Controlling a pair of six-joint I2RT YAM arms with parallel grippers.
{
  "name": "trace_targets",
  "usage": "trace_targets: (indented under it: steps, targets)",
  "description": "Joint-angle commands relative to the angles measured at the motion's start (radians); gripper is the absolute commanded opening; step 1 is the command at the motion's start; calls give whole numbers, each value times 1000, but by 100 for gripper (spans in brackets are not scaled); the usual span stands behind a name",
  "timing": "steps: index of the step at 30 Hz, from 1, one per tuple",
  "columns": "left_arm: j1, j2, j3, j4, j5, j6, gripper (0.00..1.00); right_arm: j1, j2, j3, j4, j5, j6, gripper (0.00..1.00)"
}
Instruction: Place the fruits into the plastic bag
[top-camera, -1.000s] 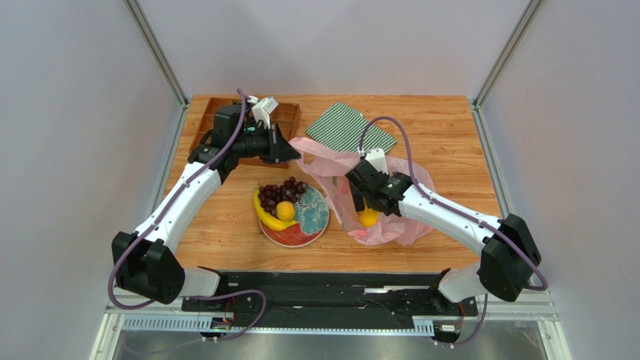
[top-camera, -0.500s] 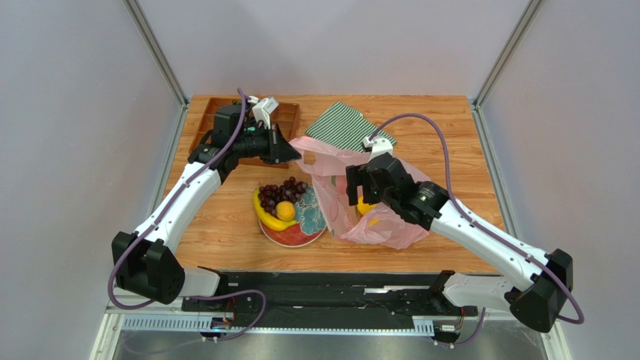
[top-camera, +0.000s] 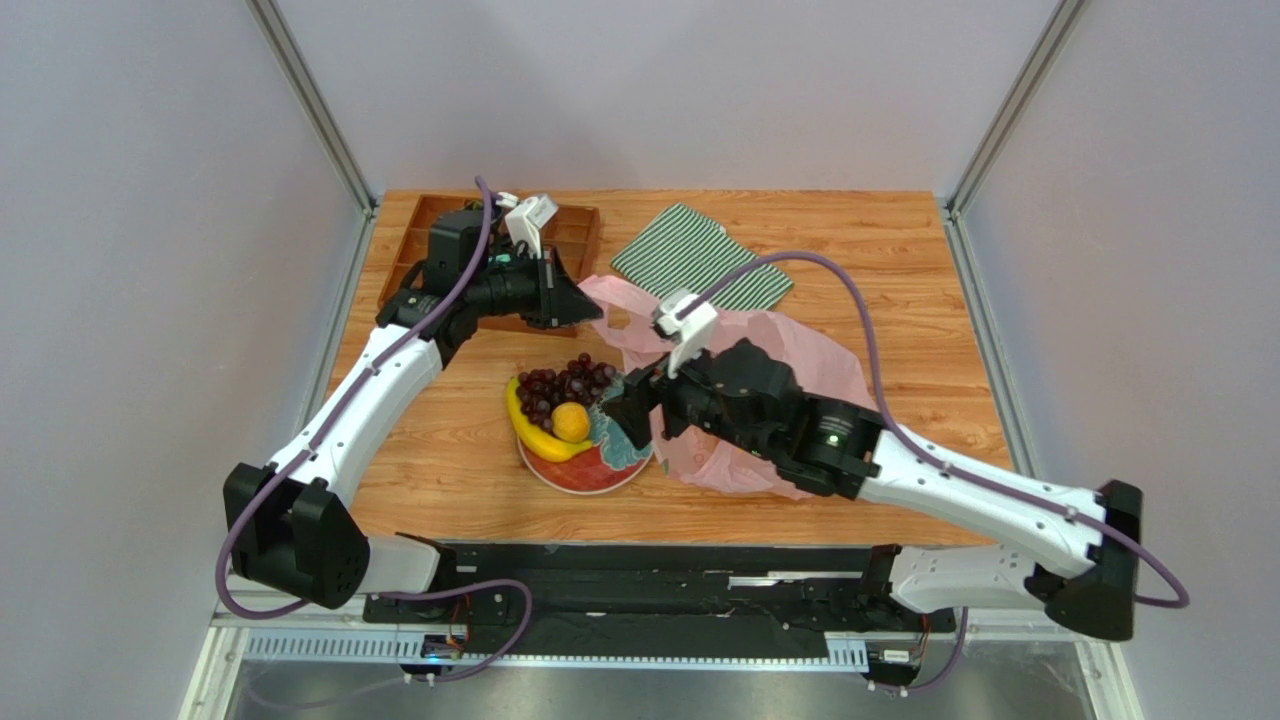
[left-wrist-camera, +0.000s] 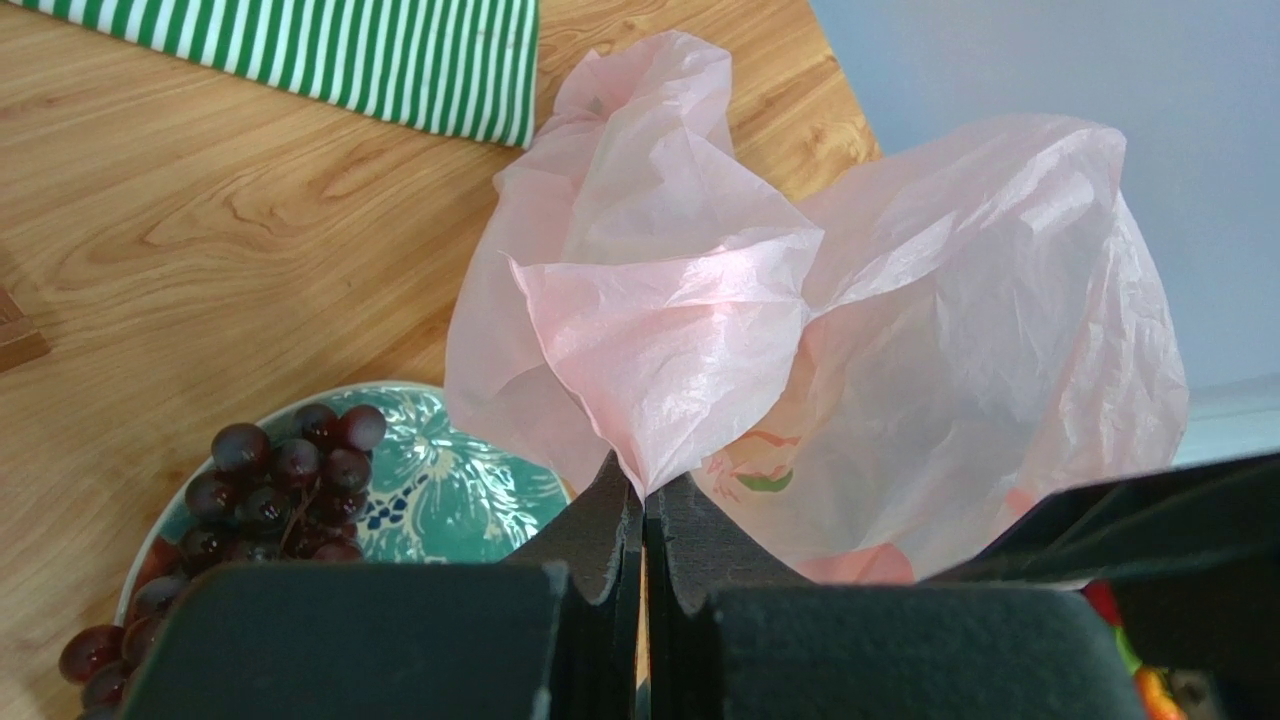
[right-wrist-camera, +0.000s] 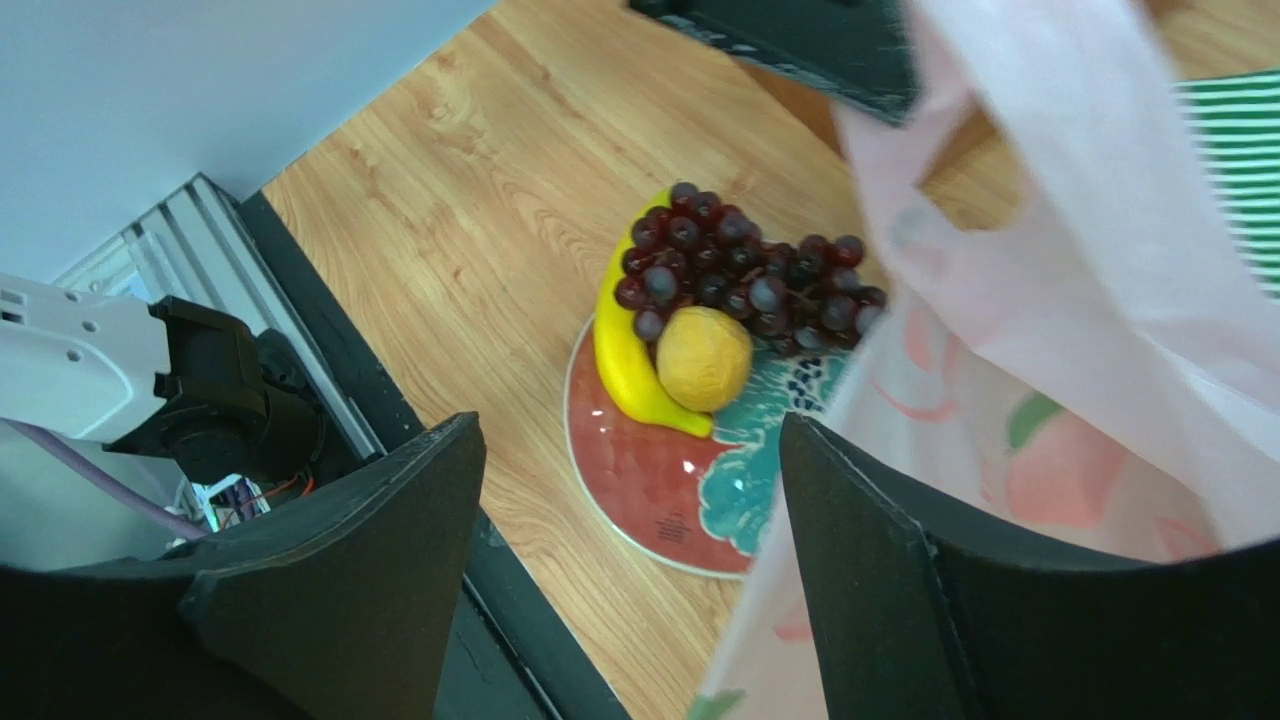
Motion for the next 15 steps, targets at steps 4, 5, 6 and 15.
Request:
trace_targets:
  steps: [4,5,6,15]
  targets:
    - [-4,-40,2,26,9,4,0,68,322,159,63,-58,18,72]
    - [-4,-40,3,25,9,5,0,68,350,174,52,-63,21,72]
    - [-4,-40,3,25,9,4,0,68,375,185,46,-63,33,72]
    - [-4,-40,5,17,3,10,0,10,612,254,-2,-46,108,67]
